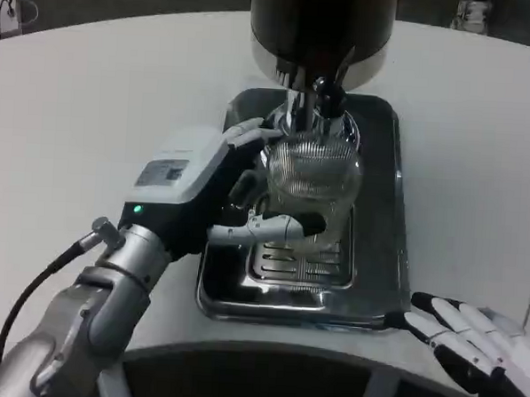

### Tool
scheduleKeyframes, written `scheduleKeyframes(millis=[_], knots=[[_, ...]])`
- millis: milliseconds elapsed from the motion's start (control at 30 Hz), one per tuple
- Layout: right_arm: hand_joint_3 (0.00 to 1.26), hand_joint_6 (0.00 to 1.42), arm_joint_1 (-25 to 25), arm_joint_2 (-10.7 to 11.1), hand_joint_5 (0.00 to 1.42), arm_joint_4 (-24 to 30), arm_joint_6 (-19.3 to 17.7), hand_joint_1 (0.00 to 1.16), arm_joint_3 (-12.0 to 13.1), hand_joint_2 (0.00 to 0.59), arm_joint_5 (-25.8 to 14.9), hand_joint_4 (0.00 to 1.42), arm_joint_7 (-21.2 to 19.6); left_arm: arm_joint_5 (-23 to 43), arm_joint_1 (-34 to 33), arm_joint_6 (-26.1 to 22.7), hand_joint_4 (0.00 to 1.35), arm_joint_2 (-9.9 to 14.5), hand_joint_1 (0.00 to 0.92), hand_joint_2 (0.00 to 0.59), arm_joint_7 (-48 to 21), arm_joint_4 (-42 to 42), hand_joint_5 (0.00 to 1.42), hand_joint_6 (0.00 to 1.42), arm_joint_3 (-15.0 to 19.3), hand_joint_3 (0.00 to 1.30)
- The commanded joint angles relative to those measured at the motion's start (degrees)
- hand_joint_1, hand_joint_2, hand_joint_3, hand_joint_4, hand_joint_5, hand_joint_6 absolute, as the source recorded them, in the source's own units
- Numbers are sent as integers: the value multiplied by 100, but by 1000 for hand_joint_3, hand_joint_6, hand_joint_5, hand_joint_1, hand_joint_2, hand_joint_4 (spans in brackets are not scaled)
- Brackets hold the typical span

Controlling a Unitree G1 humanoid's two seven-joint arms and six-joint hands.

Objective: Grasp the cup under the faucet to collect the drink, then remove the cup.

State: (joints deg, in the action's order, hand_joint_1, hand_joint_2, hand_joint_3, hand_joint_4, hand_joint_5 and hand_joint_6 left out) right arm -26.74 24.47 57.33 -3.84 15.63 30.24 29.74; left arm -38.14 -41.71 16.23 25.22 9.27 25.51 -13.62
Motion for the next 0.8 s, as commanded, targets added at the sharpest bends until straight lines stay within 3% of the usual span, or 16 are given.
scheduleKeyframes(millis=[33, 200, 400, 633, 800], knots=[[116, 2, 31, 5, 0, -55, 65, 401, -29, 476, 61, 0, -6, 263, 340, 9, 117, 206, 43, 7, -228, -578, 371, 710, 221, 292], [121, 2, 25, -10, 0, -76, 88, 405, -34, 471, 76, 0, -25, 630, 977, -25, 138, 445, 28, 5, -560, -1503, 374, 698, 606, 290], [124, 2, 96, -12, 0, -136, 130, 409, -115, 468, 102, 0, -26, 1268, 1931, -195, 175, 655, 30, 8, -1009, -2836, 388, 685, 1349, 299], [130, 2, 232, 21, 0, -175, 218, 413, -262, 467, 143, 0, 15, 2207, 2377, -772, 198, 418, 23, 27, -1478, -4196, 312, 492, 1918, 287], [133, 2, 273, 54, 0, -181, 243, 415, -295, 467, 144, 0, 20, 2940, 2102, -1565, 86, 238, 0, 41, -2002, -4917, 167, 299, 1868, 150]])
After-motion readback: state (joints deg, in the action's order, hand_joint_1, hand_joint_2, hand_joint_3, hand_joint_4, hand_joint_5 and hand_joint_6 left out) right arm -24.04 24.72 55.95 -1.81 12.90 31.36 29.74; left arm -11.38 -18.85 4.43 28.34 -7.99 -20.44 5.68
